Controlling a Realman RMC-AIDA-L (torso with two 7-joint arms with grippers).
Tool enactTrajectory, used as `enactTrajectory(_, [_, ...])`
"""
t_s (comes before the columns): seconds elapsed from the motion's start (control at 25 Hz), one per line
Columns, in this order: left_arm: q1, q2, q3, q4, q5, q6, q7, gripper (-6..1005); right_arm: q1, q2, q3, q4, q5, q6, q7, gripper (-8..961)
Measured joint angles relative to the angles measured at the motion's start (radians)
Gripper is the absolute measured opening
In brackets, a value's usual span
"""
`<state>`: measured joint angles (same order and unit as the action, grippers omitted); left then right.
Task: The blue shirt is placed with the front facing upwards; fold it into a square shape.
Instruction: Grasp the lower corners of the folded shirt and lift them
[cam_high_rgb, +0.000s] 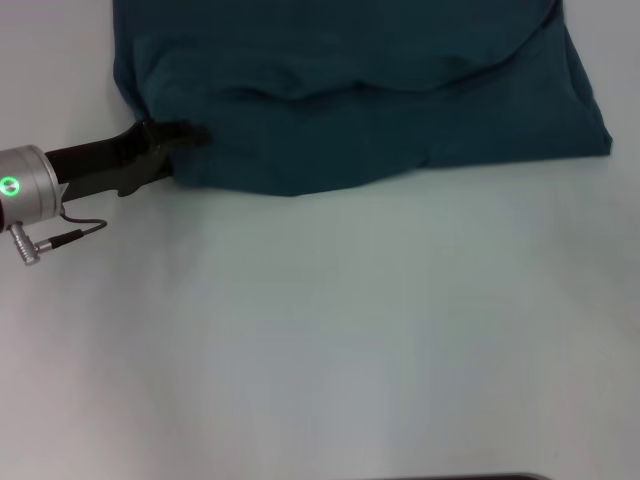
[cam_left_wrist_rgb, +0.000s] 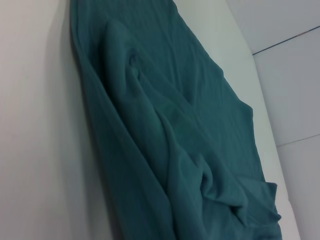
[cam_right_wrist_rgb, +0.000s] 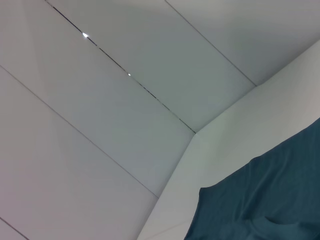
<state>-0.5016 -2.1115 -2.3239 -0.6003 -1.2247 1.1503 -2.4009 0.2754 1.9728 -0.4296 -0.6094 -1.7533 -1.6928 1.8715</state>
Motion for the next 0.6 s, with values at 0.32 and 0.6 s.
enactTrajectory(0.32, [0.000,0.005,-0.007,-0.007,-0.001,0.025,-0.003,331,0.004,-0.004,-0.008,-0.002,-0.019,0.000,0.009,845])
enactTrajectory(0.6, [-0.025,0.058,0.001,-0.010,0.033,0.103,-0.031,125,0.068,-0.089,-0.008,-0.083,-0.253,0.006,0.165,836])
